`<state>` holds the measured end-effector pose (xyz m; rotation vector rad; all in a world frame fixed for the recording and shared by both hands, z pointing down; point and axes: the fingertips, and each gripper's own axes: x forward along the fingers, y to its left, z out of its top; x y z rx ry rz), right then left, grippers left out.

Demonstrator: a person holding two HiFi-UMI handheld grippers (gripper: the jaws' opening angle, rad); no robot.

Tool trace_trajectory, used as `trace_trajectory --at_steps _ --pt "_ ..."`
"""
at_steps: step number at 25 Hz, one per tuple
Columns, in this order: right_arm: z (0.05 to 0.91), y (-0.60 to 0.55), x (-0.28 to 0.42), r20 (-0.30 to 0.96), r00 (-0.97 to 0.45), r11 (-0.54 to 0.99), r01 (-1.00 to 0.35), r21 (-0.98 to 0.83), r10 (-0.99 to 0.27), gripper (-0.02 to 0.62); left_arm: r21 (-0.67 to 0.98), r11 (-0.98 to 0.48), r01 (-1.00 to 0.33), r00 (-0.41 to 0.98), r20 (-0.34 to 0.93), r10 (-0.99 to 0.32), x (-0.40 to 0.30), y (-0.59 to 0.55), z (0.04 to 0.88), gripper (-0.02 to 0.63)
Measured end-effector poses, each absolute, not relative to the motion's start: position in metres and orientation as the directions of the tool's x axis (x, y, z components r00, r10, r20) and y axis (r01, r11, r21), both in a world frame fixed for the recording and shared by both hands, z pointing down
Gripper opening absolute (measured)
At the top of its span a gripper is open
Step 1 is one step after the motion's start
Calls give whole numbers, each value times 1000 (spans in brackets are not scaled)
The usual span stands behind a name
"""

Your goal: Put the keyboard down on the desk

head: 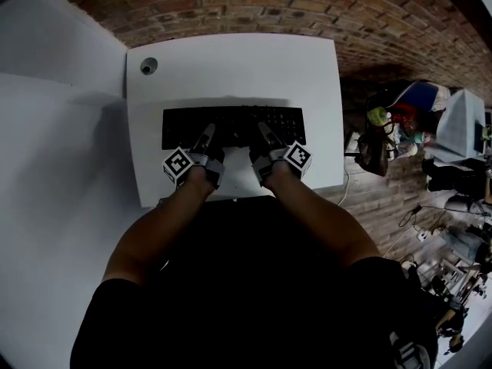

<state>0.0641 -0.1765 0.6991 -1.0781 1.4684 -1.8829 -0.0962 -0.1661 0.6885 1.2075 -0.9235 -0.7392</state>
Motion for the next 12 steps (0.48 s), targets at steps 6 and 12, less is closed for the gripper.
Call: trace_trajectory --at_steps 6,12 --pt "709 -181 63 301 -547 -316 -69 -946 -781 106 971 239 10 439 211 -873 -97 -170 699 80" --pt "715 -189 62 310 -552 -316 -88 -945 -774 106 967 254 11 433 224 -873 -97 -176 708 80"
